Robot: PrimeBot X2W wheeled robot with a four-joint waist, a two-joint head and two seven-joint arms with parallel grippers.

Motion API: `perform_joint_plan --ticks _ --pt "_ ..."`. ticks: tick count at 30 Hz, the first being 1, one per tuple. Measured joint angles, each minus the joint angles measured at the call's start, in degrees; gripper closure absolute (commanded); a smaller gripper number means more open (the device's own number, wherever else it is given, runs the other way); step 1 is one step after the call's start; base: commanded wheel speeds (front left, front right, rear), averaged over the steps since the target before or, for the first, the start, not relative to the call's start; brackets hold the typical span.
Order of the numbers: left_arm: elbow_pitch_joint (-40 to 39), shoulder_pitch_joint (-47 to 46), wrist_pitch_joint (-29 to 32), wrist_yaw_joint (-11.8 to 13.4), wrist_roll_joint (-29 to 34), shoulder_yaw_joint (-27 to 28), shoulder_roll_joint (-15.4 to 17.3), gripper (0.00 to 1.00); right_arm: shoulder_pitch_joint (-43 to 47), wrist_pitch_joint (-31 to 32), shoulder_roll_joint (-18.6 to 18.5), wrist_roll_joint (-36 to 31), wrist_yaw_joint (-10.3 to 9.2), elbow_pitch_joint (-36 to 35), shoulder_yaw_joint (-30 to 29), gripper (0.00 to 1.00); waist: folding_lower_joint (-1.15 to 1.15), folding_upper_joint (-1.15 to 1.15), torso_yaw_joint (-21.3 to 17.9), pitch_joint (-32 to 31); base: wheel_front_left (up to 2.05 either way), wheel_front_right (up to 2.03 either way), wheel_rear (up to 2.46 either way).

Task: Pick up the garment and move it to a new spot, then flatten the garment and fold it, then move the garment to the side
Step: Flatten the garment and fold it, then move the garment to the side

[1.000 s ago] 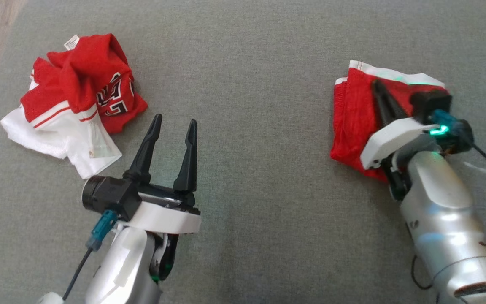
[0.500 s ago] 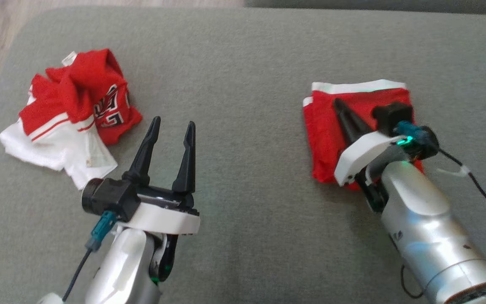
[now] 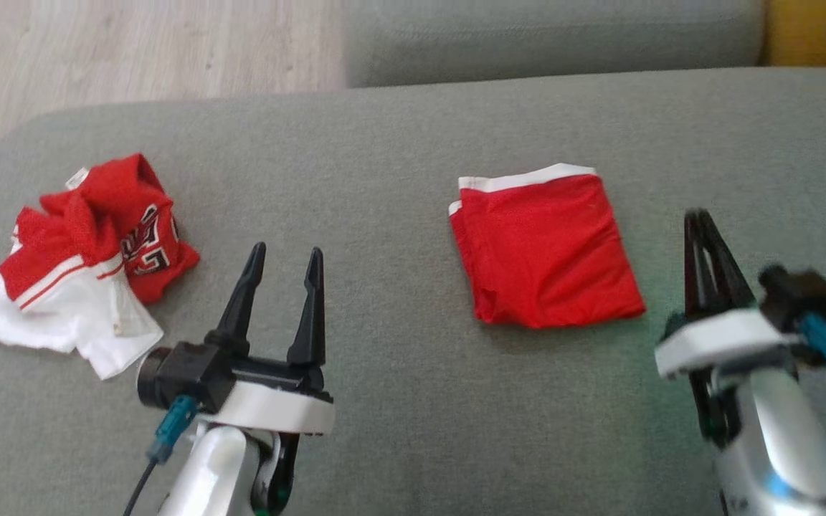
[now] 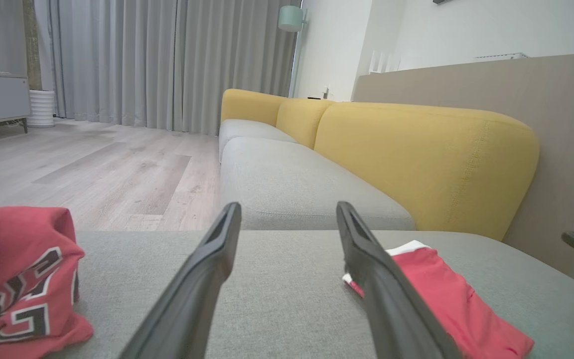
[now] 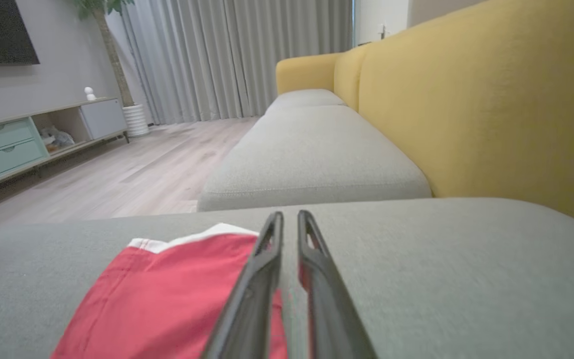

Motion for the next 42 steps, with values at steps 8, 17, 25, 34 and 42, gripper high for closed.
perform_joint_plan --ticks 8,17,25,34,42 --pt "0.08 3.32 0.00 0.00 -0.05 -0.05 0.02 0.00 9.18 0.00 0.44 1.12 0.00 -4.92 0.46 0.00 0.00 0.00 -1.59 -2.82 0.00 0.00 0.00" --pt "0.07 4.70 0.00 0.23 -0.67 -0.21 0.03 0.00 10.84 0.00 0.56 1.55 0.00 -6.62 0.69 0.00 0.01 0.00 -1.88 -3.49 0.00 0.00 0.00" --pt "-0.38 4.13 0.00 0.16 -0.59 -0.49 0.03 0.00 8.53 0.30 0.62 0.26 0.00 -6.23 -0.42 0.00 0.01 0.00 -0.94 -0.41 0.00 0.00 0.00" --pt "-0.40 -0.84 0.00 -0.60 -0.32 -0.97 0.01 0.00 -2.65 6.75 0.59 0.63 0.00 4.44 -2.25 0.00 0.03 0.00 1.62 5.61 0.00 0.00 0.00" --pt "-0.25 -3.18 0.00 -1.01 -0.38 -2.01 0.00 0.00 -11.99 10.29 0.48 0.48 0.00 19.60 -1.41 0.00 0.03 0.00 5.59 9.27 0.00 0.00 0.00"
